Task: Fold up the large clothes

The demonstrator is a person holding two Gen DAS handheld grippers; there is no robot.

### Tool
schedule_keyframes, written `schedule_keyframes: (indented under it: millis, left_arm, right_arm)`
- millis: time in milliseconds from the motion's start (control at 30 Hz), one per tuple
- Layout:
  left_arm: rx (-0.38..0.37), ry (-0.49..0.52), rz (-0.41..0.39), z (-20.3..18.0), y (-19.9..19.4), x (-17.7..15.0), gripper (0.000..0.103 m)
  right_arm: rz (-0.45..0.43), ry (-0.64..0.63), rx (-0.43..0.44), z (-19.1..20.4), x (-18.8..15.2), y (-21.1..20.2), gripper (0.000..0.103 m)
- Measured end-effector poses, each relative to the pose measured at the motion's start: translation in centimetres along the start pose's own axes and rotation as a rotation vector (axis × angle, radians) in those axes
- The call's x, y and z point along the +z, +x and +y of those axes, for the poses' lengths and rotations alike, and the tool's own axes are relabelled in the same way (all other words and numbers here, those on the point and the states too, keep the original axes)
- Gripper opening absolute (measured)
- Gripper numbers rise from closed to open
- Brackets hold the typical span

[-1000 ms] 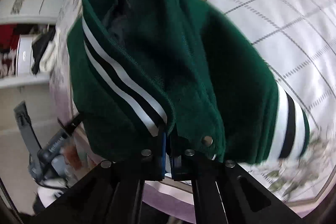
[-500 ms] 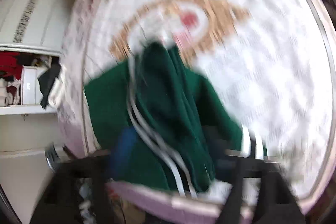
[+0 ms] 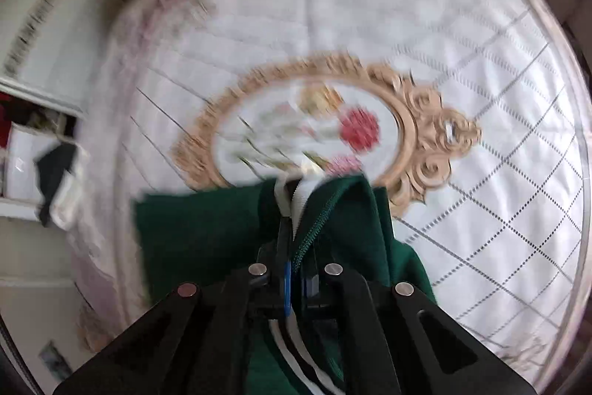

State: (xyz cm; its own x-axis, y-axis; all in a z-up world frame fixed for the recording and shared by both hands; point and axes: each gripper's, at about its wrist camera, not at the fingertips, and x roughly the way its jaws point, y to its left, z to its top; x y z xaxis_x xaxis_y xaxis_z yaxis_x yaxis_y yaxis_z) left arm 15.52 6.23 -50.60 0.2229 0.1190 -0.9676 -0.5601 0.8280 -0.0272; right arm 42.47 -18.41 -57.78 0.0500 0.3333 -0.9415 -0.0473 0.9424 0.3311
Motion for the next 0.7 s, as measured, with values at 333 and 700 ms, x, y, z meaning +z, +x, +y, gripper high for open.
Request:
schedule_keyframes:
  millis: [333, 700]
  left_arm:
    - [0.02, -0.023, 0.085, 1.7, 1.1, -3.0, 0.103]
    - [0.072, -0.016, 0.114, 2.6, 1.3, -4.2, 0.103]
  right_arm:
    - [0.219, 0.02, 0.114, -7.1, -9.8, -1.5, 0.078]
    - [0.11, 0.271, 0.323, -7.9, -14.6, -5.3, 0.014]
